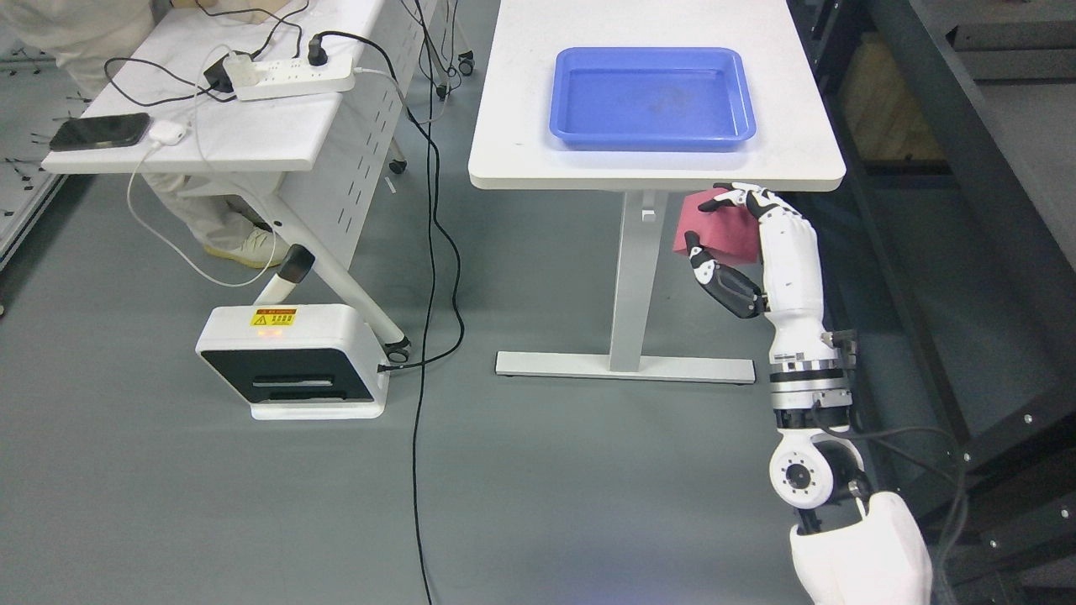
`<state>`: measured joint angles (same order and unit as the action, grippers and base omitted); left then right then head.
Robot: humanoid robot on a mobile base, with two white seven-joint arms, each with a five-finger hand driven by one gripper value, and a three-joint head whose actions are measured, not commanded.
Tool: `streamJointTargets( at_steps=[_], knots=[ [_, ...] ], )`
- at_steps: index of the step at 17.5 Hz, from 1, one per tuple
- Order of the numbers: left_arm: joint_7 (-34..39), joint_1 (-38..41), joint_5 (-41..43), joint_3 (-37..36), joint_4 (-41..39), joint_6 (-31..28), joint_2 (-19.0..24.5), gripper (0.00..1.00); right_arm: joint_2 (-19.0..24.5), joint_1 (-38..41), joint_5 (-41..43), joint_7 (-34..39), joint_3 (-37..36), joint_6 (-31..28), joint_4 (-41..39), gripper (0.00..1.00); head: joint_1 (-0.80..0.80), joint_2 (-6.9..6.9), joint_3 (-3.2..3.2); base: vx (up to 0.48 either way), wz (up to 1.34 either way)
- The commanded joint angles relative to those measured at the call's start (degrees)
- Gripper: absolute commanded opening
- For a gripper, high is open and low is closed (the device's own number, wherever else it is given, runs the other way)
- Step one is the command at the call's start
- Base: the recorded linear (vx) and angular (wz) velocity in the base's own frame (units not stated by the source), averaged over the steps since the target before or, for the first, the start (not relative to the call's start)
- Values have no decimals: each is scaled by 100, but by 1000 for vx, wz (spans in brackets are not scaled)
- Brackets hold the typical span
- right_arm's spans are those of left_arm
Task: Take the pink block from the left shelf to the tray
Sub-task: 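Carry the held block with the right hand to the blue tray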
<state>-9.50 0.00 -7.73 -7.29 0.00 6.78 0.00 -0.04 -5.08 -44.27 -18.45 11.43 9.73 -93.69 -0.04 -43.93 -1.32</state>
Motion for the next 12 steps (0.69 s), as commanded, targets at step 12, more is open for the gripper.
streamJointTargets(
  at_steps=[12],
  knots=[
    [1,115,0,0,-100,-1,100,100,-96,103,-3,8,123,11,0,4,0,0,0,276,-32]
  ],
)
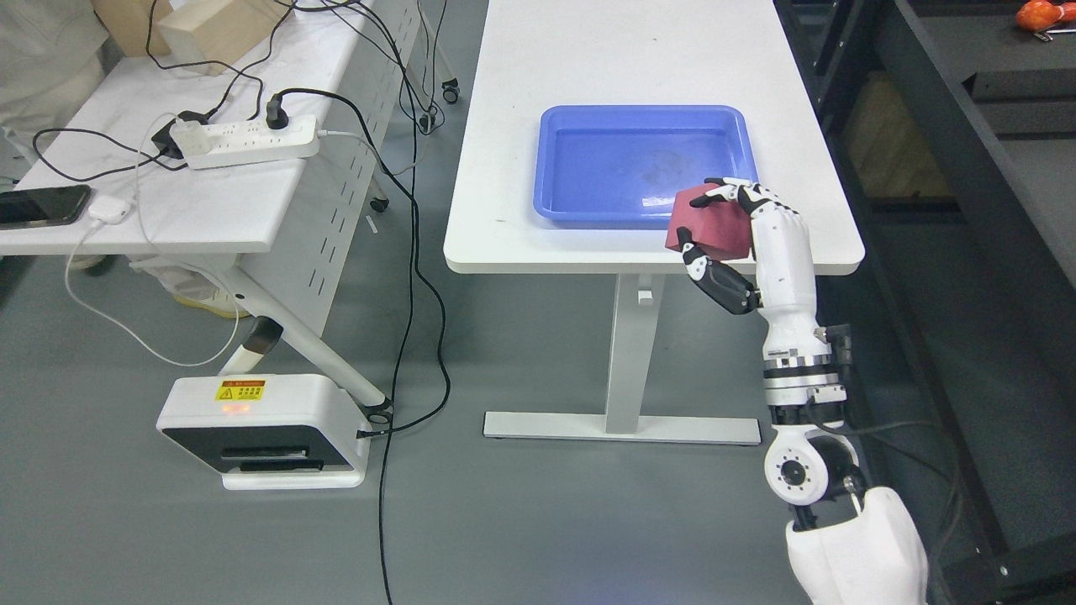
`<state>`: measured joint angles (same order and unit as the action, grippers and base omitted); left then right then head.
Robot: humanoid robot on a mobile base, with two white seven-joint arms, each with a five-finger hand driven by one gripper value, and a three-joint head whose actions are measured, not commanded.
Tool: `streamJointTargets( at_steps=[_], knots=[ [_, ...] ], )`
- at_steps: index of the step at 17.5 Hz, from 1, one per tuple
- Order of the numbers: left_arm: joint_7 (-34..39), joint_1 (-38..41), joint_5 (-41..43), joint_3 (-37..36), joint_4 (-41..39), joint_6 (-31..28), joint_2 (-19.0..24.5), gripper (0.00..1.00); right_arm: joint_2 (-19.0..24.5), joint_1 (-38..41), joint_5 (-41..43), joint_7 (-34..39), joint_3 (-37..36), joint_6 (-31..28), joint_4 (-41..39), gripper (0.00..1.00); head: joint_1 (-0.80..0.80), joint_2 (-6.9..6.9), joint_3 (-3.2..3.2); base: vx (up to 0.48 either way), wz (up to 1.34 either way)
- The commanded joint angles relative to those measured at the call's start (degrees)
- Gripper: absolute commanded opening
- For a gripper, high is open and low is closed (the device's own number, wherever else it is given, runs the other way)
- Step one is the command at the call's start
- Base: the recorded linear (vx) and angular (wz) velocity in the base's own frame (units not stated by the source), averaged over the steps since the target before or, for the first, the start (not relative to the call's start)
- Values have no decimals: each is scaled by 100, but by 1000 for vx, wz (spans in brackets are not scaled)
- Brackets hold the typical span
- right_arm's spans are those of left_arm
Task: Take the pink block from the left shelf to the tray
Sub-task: 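Carry the held block with the right hand to the blue tray, then lower the held block into the blue tray with the right hand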
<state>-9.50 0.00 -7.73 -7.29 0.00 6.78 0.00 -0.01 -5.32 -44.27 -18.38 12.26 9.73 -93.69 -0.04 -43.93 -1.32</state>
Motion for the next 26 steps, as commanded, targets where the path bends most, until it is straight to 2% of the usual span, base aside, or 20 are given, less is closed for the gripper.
streamJointTargets(
  at_steps=[1,14,26],
  knots=[
    [1,115,0,0,-100,-1,100,100,-99,171,-3,-8,40,20,0,4,0,0,0,227,71],
    [1,115,0,0,-100,-1,100,100,-99,154,6,-25,-48,90,0,5,0,0,0,227,6],
    [1,115,0,0,-100,-1,100,100,-113,118,6,44,57,81,0,5,0,0,0,99,1]
  ],
)
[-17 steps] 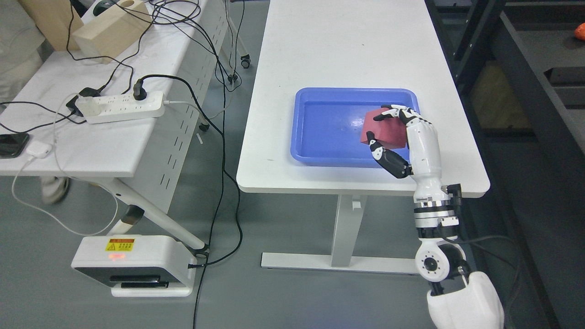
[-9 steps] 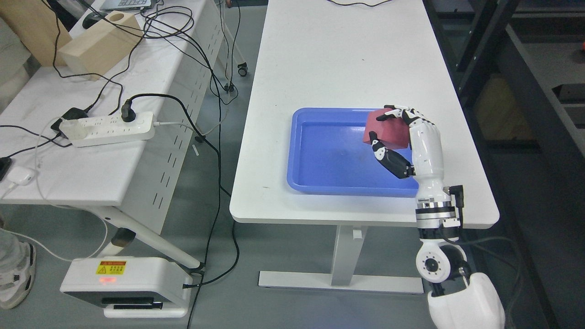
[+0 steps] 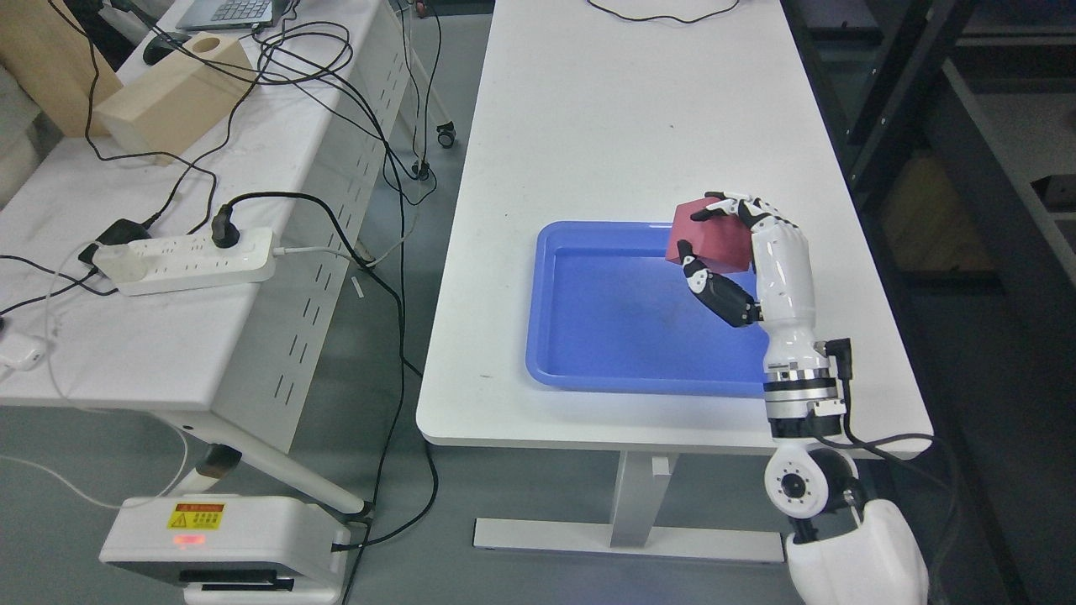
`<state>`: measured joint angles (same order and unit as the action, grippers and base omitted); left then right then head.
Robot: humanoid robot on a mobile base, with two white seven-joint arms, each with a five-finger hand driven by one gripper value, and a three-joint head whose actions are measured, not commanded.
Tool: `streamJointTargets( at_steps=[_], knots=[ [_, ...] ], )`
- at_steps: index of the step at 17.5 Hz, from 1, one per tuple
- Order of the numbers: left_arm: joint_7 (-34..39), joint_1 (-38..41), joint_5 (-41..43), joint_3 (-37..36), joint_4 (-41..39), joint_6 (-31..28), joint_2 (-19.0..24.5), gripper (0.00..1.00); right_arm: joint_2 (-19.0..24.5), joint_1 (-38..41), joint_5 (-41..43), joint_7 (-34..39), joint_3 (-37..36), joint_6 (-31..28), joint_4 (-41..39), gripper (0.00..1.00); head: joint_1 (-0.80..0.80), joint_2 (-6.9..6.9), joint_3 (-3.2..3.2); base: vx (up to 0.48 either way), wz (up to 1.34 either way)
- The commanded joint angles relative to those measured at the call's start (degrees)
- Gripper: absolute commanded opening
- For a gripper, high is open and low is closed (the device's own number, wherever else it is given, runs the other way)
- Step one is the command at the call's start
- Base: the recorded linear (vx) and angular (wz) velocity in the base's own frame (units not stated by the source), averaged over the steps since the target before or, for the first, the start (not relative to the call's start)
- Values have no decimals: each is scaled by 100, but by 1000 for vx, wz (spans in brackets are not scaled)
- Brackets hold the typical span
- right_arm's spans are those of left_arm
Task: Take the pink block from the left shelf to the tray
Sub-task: 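Lower the held block into the blue tray with the right hand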
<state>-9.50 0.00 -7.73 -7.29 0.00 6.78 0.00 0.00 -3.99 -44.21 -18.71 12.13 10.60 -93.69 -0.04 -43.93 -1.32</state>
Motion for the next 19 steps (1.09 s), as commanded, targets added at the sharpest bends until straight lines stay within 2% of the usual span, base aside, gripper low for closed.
streamJointTargets(
  at_steps=[1,3,8,15,19],
  knots=[
    [1,114,0,0,-100,-1,100,100,-123,-14,-9,95,122,-22,0,5,0,0,0,76,-1],
    [1,114,0,0,-100,-1,100,100,-210,64,-53,288,176,-75,0,5,0,0,0,69,0],
    [1,114,0,0,-100,-1,100,100,-852,530,-70,851,158,-365,0,5,0,0,0,54,0],
    [1,114,0,0,-100,-1,100,100,-835,583,-360,1176,246,-418,9,10,0,0,0,28,0],
    [1,114,0,0,-100,-1,100,100,-800,890,-343,1247,272,-436,0,13,0,0,0,9,0]
  ],
)
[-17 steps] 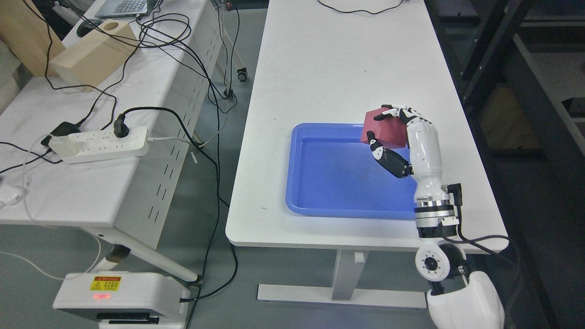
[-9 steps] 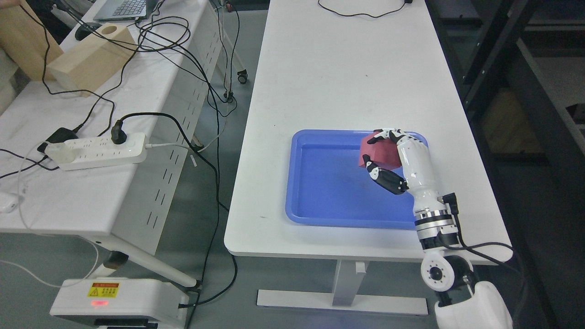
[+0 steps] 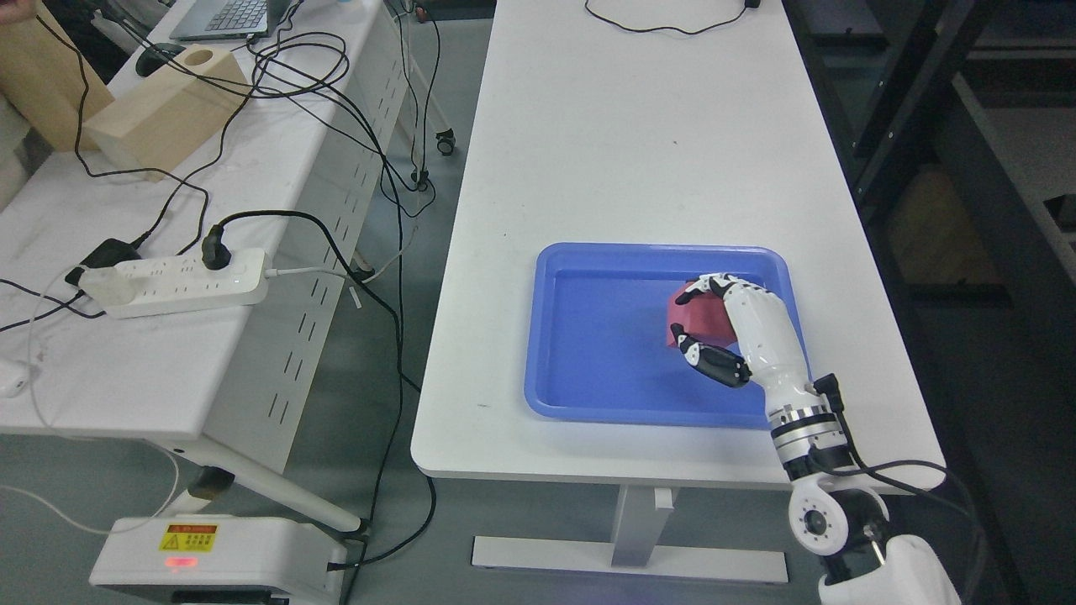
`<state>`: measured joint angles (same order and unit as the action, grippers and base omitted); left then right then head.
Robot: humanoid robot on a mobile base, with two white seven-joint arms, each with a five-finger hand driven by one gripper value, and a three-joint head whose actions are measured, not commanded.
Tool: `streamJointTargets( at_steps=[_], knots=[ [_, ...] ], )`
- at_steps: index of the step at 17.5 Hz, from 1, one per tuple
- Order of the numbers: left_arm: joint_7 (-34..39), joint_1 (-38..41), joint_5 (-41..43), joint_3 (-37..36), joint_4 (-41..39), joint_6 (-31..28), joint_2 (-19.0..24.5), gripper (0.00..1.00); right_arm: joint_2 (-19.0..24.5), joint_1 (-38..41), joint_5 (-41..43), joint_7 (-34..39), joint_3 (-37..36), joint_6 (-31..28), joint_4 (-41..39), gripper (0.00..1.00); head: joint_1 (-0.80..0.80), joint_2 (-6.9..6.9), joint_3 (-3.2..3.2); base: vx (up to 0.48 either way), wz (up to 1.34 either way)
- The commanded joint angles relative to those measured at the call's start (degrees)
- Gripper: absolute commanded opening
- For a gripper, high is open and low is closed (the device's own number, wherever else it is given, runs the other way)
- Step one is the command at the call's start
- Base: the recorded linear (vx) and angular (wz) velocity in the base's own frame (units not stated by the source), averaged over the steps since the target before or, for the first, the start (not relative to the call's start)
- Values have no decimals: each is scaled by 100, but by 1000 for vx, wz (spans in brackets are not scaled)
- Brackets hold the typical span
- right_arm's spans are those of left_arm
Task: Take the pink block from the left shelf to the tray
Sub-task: 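Lower the held block into the blue tray with the right hand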
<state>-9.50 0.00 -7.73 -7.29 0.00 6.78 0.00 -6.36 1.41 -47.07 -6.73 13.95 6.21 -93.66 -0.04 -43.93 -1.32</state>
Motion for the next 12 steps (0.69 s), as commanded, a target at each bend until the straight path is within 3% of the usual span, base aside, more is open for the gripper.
streamJointTargets(
  at_steps=[1,4,8,12],
  knots=[
    [1,114,0,0,-100,-1,100,100,-164,404,-48,49,90,3,6,14,0,0,0,0,0],
    [1,114,0,0,-100,-1,100,100,-129,413,-39,40,90,11,-3,18,0,0,0,4,0],
    [1,114,0,0,-100,-1,100,100,-24,422,241,22,81,29,-3,47,0,0,0,3,0],
    [1,114,0,0,-100,-1,100,100,73,361,637,-22,81,82,-12,58,0,0,0,0,0]
  ],
)
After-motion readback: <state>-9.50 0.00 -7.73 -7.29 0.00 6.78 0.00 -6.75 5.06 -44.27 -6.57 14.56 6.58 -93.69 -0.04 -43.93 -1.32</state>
